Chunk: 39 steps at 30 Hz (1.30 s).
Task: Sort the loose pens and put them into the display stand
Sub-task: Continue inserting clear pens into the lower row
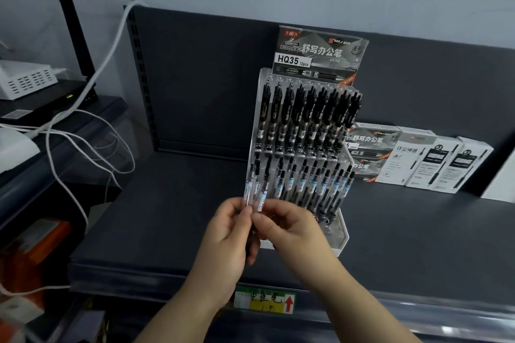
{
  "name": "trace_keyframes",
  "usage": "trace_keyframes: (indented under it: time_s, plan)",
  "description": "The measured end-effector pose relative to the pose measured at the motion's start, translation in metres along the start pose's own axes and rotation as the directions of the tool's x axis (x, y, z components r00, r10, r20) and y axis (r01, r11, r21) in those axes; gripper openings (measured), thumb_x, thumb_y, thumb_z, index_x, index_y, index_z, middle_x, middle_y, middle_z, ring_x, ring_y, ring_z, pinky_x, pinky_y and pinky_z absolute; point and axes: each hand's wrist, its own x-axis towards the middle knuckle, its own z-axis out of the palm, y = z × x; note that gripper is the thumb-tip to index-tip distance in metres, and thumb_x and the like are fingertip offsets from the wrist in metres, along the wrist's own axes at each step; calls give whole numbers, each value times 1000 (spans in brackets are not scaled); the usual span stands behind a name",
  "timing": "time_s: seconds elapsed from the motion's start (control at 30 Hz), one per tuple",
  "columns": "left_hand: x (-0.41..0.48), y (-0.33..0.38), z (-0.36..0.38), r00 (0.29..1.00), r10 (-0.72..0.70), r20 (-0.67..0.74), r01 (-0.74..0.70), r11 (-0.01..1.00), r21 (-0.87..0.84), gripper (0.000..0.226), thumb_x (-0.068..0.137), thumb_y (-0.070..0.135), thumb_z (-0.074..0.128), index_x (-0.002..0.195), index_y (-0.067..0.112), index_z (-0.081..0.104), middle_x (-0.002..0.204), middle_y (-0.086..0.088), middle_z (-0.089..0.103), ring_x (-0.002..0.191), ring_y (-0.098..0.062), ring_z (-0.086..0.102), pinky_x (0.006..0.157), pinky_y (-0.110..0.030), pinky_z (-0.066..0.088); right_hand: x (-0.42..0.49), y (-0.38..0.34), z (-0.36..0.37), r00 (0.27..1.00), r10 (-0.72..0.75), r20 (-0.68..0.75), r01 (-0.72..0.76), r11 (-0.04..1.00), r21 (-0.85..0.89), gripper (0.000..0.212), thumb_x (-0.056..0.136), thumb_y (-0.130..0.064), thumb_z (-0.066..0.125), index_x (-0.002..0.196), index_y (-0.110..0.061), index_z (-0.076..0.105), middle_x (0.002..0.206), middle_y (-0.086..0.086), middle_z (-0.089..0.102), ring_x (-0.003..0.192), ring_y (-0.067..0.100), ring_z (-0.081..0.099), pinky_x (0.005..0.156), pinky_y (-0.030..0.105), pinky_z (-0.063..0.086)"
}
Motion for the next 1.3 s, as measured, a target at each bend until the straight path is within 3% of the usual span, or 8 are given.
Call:
trace_keyframes:
  time_s: [0.1,0.2,0.33,0.47,0.67,0.87,1.1,1.3]
  plan:
    - [0,-4,5,1000,1,-4,-1,1000,21,19,99,23,39,106,13,54,57,4,56,51,-14,48,48,-24,41,-1,-3,-6,999,32,-22,-33,999,-33,12,89,-18,61,86,-16,72,63,3,65,58,8,60,63,22,50]
    - [-2,-4,8,999,-6,-33,6,1000,-2,16,98,21,39,105,14,52,68,-2,66,60,-16,61,56,-21,50,-2,-2,-12,996,32,-84,-39,995,-95,13,87,-19,63,79,-16,72,67,2,68,63,11,62,65,26,54]
    - [4,-5,6,990,59,-127,-51,997,63,15,97,22,40,102,21,54,92,0,71,87,-8,68,76,-21,54,1,-13,-32,946,-21,-325,1,998,-62,16,87,-20,62,73,-17,69,66,9,67,50,8,51,51,21,44]
    - [6,-9,2,968,71,-239,-51,995,90,14,94,19,48,98,20,62,83,5,68,81,-7,65,77,-25,54,9,-12,-50,889,-121,-442,37,980,-194,16,88,-24,62,75,-17,67,54,0,60,44,4,43,43,17,36]
    - [1,-9,5,955,49,-292,-33,998,60,12,91,15,56,96,19,66,74,8,68,72,-5,63,68,-15,53,20,12,-46,927,-153,-343,-58,845,-532,12,89,-28,61,86,-18,65,58,-8,60,46,7,52,44,14,41]
    - [0,-11,6,938,49,-343,-21,996,85,14,87,14,62,95,25,67,86,5,72,84,-5,67,73,-14,50,25,23,-41,964,-101,-248,-80,775,-626,21,91,-29,59,104,-16,68,73,-4,66,59,8,59,48,6,39]
    - [-1,-12,14,932,54,-358,-17,994,107,16,84,13,66,95,24,68,87,4,73,83,-7,68,70,-12,50,27,26,-47,972,-82,-221,-77,776,-626,21,88,-32,63,100,-16,67,74,-8,64,62,4,58,53,10,43]
    - [0,-12,28,947,49,-318,-23,996,87,16,85,14,63,100,20,66,88,5,74,84,-5,68,68,-13,50,11,15,-51,995,-59,-75,25,920,-392,10,82,-26,69,76,-29,62,69,-4,66,65,8,62,61,20,54]
